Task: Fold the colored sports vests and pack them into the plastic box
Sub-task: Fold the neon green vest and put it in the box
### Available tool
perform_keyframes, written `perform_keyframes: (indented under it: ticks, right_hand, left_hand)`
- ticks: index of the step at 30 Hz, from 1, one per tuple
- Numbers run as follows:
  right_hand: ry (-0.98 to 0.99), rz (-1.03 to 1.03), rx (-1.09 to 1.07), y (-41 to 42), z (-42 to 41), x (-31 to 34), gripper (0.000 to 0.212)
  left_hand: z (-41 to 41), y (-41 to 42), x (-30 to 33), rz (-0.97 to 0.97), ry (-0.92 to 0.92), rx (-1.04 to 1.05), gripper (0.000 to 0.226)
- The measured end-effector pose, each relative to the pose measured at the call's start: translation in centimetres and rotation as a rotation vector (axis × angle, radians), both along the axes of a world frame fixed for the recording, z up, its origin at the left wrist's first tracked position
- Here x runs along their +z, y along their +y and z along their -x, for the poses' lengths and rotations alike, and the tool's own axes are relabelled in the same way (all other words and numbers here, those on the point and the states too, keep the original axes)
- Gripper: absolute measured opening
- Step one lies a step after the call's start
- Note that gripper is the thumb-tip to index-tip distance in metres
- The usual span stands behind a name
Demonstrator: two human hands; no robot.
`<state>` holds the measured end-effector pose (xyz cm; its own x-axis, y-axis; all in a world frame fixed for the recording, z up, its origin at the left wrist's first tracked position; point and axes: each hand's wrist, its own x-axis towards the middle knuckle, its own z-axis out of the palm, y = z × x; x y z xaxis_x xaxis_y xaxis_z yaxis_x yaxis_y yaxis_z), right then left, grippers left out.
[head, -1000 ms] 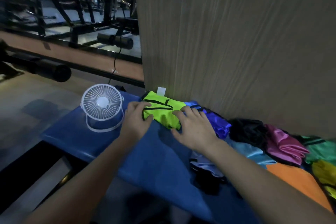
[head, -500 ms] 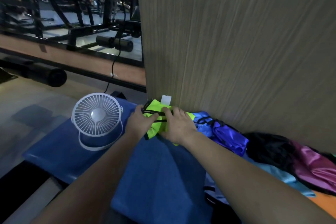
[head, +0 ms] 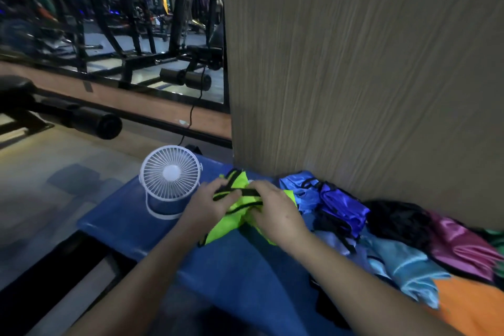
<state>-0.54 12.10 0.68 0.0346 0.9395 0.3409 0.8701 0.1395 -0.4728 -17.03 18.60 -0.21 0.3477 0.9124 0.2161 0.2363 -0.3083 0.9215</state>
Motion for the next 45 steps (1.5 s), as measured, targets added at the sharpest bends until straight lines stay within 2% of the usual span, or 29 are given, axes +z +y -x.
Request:
perform_keyframes:
  ticks: [2,6,8,12,14,17,22,23,26,27,31,34,37,42,45]
  right_hand:
    - [0.130,-0.044,0.071,-2.1,0.5,0.4,0.044]
    - [0.254,-0.073,0.103,-6.8,1.2,1.6,0.045]
    - [0.303,-0.085,0.104,-8.8,1.2,2.2,0.045]
    - [0.342,-0.086,0.104,-12.4,1.5,3.0,0.046]
    - [0.374,-0.089,0.123,-13.8,1.8,3.0,0.047]
    - [0.484,-0.040,0.148,-15.7,2.2,2.9,0.046]
    - [0.688,0.028,0.184,-17.9,1.6,4.2,0.049]
    - [0.731,0.026,0.202,-18.3,1.4,4.6,0.052]
    - [0.823,-0.047,0.225,-19.3,0.9,6.2,0.058]
    - [0.818,-0.092,0.213,-19.7,0.9,6.9,0.057]
    - [0.877,-0.245,0.181,-21.1,0.9,9.6,0.035]
    - [0.932,-0.289,0.189,-22.3,0.8,11.2,0.040]
    - [0.898,-0.315,0.226,-23.2,0.6,12.6,0.049]
    - [0.868,-0.340,0.220,-24.3,0.5,13.9,0.057]
    - [0.885,-0.287,0.197,-25.0,0.4,14.0,0.063]
  left_hand:
    - [0.9,-2.0,0.3,-0.010,0.051,-0.034,0.017]
    - [2.1,-5.6,0.2,-0.119,0.176,-0.029,0.041]
    - [2.6,-7.4,0.6,-0.198,0.243,0.006,0.044]
    - [3.7,-10.3,2.0,-0.257,0.309,0.050,0.033]
    - [3.6,-11.6,2.7,-0.211,0.333,-0.015,0.029]
    - [2.9,-14.1,3.7,-0.074,0.223,-0.164,0.036]
    - [2.3,-16.9,5.7,0.056,-0.023,-0.227,0.059]
    - [2.2,-17.2,6.3,0.062,-0.050,-0.237,0.057]
    - [1.6,-18.6,8.5,0.094,-0.105,-0.263,0.019]
    - [1.3,-19.1,9.3,0.107,-0.123,-0.273,0.017]
    - [0.2,-20.9,12.0,0.079,-0.168,-0.327,0.024]
    - [-0.3,-21.5,13.5,0.068,-0.207,-0.368,0.030]
    - [-0.5,-21.9,14.8,0.048,-0.223,-0.380,0.033]
    - [-0.9,-22.8,17.0,-0.010,-0.242,-0.343,0.029]
    - [-1.2,-23.3,18.7,-0.056,-0.265,-0.337,0.022]
